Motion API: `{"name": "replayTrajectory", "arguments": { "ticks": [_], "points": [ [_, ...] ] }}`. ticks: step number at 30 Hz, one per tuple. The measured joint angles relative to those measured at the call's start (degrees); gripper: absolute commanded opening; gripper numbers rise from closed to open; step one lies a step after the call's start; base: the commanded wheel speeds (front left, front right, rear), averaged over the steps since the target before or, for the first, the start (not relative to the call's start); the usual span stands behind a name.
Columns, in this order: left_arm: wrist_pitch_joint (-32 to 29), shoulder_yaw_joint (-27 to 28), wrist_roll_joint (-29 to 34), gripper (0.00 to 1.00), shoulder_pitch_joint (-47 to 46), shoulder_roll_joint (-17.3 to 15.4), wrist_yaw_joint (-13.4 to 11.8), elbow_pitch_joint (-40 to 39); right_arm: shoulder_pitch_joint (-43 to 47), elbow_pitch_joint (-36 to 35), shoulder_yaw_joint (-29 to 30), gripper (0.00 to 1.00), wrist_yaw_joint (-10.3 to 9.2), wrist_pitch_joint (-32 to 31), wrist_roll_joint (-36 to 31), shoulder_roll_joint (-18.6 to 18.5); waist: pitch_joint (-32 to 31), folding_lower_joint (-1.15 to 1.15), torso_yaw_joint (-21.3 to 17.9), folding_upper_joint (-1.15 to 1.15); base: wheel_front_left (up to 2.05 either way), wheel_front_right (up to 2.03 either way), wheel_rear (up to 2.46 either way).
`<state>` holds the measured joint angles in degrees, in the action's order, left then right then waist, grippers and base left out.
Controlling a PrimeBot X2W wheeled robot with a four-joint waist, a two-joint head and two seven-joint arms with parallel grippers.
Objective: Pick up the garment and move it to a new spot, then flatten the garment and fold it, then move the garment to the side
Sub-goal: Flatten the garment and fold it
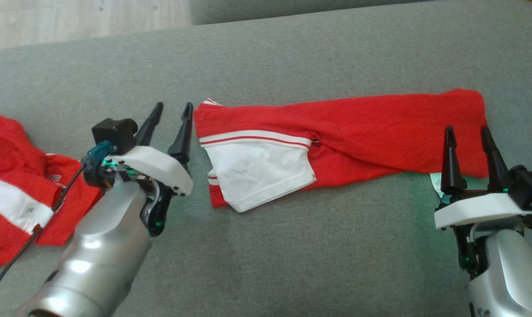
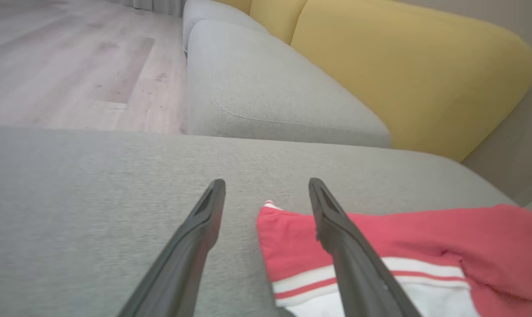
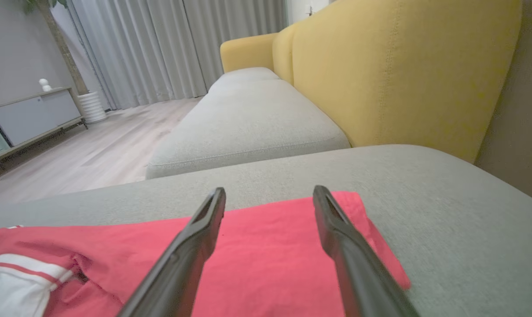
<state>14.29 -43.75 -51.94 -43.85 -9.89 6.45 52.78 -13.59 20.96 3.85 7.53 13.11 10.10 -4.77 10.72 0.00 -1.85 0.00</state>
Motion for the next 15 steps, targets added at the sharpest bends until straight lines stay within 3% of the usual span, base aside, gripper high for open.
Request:
{"name": "replayTrajectory", "arguments": {
  "ticks": [5, 8, 15],
  "points": [
    [0.09, 4.25, 8.23, 1.0, 6.3, -3.6, -4.24, -10.79, 0.03, -1.25, -0.96, 1.0, 0.01, 0.01, 0.33, -1.89, -1.43, 0.0, 2.16, 0.0, 0.0, 0.0, 0.0],
    [0.15, 7.08, 13.72, 1.0, 13.1, -4.57, -5.12, -19.35, 0.2, -1.88, -0.71, 1.0, 0.0, 0.05, 0.41, -2.54, -2.37, 0.0, 3.73, 0.0, 0.0, 0.0, 0.0],
    [0.15, 13.65, 22.78, 1.0, 28.23, -3.16, -6.8, -33.03, 4.24, -2.79, 0.46, 1.0, 0.0, 0.57, 0.4, -2.16, -4.91, -0.01, 7.02, 0.0, 0.0, 0.0, 0.0]
  ]
}}
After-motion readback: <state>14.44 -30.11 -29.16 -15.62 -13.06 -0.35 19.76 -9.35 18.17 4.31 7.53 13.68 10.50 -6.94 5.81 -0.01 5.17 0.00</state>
